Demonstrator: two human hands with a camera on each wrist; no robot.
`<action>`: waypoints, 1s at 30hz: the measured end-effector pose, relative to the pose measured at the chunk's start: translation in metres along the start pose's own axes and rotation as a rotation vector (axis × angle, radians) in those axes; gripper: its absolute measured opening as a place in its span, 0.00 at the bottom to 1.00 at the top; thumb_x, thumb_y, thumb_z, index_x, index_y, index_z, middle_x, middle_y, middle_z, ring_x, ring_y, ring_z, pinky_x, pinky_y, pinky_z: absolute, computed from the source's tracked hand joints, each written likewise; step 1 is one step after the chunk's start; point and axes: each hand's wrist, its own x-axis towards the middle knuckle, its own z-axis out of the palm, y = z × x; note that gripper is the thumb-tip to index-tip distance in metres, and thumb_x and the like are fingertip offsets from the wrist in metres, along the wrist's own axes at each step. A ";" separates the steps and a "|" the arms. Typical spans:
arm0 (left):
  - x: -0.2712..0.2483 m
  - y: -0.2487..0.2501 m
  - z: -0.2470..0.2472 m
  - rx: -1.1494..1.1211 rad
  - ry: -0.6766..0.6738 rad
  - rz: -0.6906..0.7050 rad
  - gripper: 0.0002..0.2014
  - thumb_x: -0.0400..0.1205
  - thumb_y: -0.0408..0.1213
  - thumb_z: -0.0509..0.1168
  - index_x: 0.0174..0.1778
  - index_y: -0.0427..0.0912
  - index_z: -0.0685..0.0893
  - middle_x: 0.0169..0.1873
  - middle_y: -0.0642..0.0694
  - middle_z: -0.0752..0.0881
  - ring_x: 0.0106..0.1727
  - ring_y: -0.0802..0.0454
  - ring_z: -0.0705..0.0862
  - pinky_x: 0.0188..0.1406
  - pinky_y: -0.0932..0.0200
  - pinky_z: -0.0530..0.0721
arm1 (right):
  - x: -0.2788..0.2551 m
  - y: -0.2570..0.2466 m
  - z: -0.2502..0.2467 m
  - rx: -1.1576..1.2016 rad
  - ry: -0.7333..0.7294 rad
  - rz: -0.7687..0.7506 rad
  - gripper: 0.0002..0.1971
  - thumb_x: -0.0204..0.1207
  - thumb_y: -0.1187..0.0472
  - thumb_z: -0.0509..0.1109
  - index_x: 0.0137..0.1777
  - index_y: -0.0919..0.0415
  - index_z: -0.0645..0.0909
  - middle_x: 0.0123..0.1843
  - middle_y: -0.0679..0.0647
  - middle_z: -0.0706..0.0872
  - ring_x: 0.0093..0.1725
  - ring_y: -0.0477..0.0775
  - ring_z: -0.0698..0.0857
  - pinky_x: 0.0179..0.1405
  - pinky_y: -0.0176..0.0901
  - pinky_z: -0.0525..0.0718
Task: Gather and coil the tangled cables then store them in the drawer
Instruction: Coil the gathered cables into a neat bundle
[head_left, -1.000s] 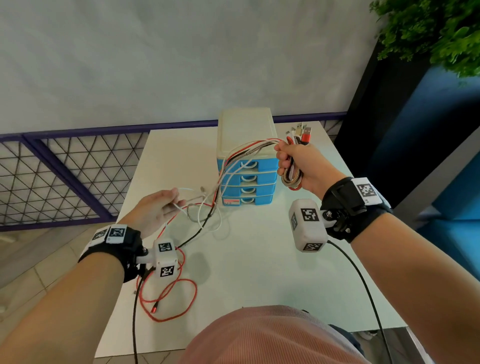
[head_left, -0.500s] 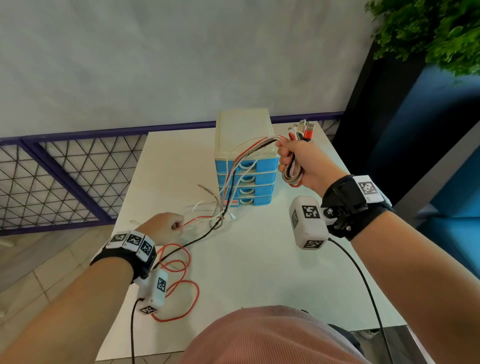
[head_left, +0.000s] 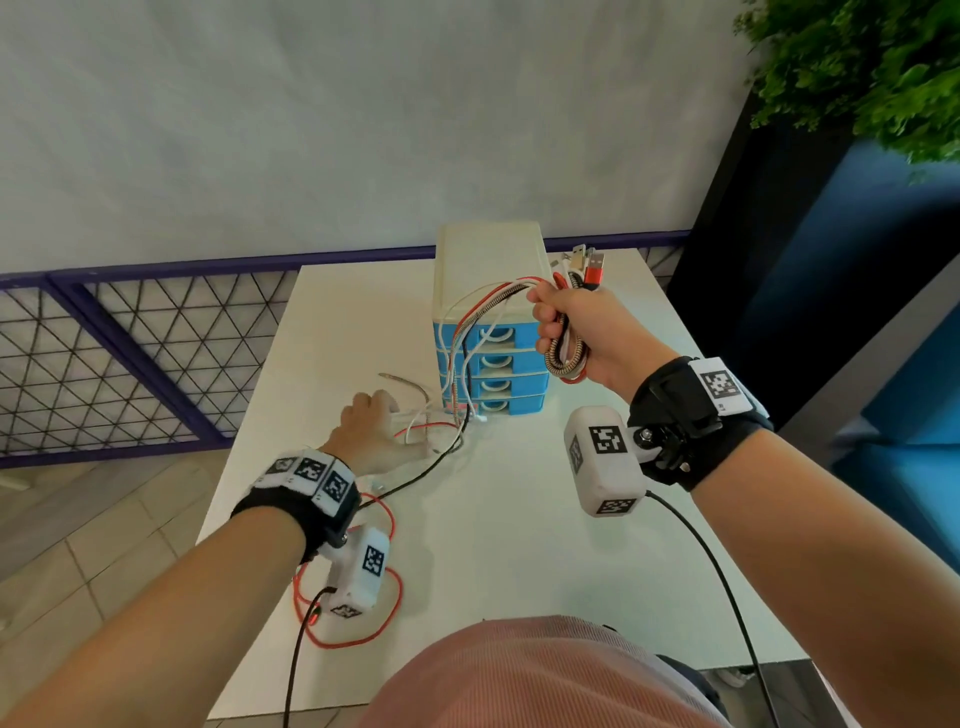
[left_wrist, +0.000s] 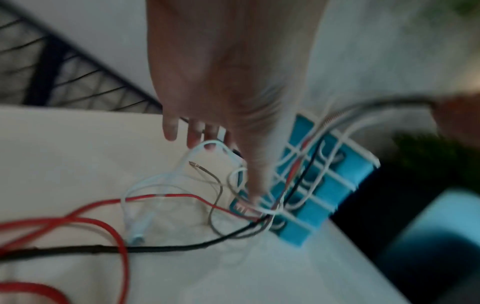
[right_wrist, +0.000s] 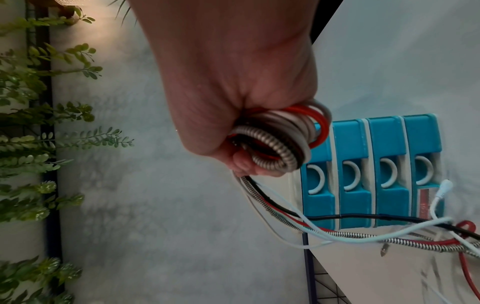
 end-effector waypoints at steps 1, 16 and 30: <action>0.000 -0.003 0.003 0.093 0.077 0.015 0.36 0.65 0.56 0.75 0.61 0.43 0.67 0.57 0.43 0.69 0.60 0.42 0.70 0.57 0.46 0.76 | 0.000 0.000 0.000 0.003 0.000 -0.002 0.07 0.86 0.62 0.62 0.48 0.63 0.79 0.24 0.49 0.77 0.21 0.44 0.75 0.22 0.36 0.80; 0.002 0.014 0.011 -1.437 -0.311 -0.376 0.08 0.87 0.33 0.56 0.46 0.35 0.78 0.49 0.36 0.84 0.52 0.44 0.84 0.54 0.53 0.82 | -0.002 -0.003 0.008 0.000 -0.012 -0.002 0.07 0.86 0.63 0.61 0.48 0.64 0.78 0.24 0.49 0.76 0.21 0.44 0.73 0.21 0.36 0.79; 0.011 -0.048 -0.020 -0.048 -0.160 0.346 0.09 0.81 0.31 0.64 0.35 0.45 0.80 0.32 0.49 0.88 0.35 0.56 0.83 0.43 0.57 0.79 | 0.000 -0.009 -0.004 0.050 0.035 -0.012 0.07 0.86 0.64 0.61 0.47 0.63 0.78 0.26 0.50 0.76 0.21 0.44 0.73 0.22 0.36 0.78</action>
